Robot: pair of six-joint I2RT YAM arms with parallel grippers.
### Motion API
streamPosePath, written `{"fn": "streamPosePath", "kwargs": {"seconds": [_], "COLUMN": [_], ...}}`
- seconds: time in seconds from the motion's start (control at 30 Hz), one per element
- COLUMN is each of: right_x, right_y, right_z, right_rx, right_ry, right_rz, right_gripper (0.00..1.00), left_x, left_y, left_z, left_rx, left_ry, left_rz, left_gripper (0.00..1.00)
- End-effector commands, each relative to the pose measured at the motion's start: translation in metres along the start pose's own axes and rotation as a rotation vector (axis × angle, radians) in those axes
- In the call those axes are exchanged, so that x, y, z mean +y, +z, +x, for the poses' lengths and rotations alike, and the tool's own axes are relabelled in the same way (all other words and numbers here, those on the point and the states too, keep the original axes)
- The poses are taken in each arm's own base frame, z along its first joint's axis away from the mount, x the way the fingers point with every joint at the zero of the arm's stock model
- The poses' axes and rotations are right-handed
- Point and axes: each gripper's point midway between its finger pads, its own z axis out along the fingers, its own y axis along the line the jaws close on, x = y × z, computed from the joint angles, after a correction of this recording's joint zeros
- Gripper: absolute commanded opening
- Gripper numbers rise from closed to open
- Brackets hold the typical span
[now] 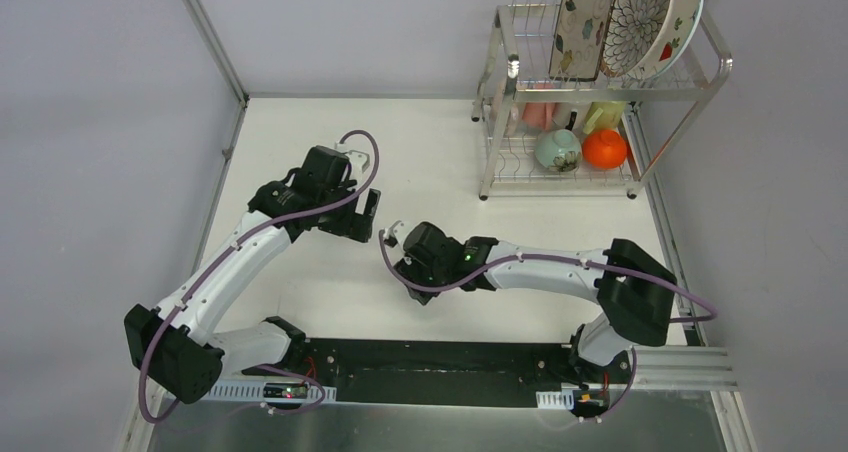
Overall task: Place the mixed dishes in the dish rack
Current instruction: Move the bowl to the center of the board.
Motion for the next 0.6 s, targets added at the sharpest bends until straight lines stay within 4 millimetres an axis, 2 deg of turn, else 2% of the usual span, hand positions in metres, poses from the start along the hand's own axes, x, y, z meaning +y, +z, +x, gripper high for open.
{"fn": "streamPosePath", "kwargs": {"seconds": [0.0, 0.23, 0.37, 0.47, 0.57], "right_x": [0.004, -0.008, -0.021, -0.033, -0.046], "right_y": [-0.020, -0.044, -0.065, -0.080, -0.092], "right_z": [-0.028, -0.037, -0.042, -0.044, -0.039], "right_rx": [-0.115, -0.212, -0.302, -0.384, -0.454], "right_ry": [0.026, 0.077, 0.124, 0.183, 0.240], "right_rz": [-0.006, 0.052, 0.108, 0.159, 0.202], "right_gripper": [0.51, 0.69, 0.80, 0.92, 1.00], "left_x": [-0.011, -0.034, -0.055, -0.067, -0.073], "left_y": [0.001, -0.002, 0.001, 0.007, 0.020], "left_z": [-0.009, -0.013, -0.011, -0.009, -0.002], "left_rx": [-0.023, -0.030, -0.024, -0.018, 0.017], "left_ry": [-0.024, -0.098, -0.173, -0.221, -0.263], "left_rz": [0.063, 0.175, 0.285, 0.350, 0.377], "left_gripper": [0.88, 0.88, 0.87, 0.84, 0.80]}}
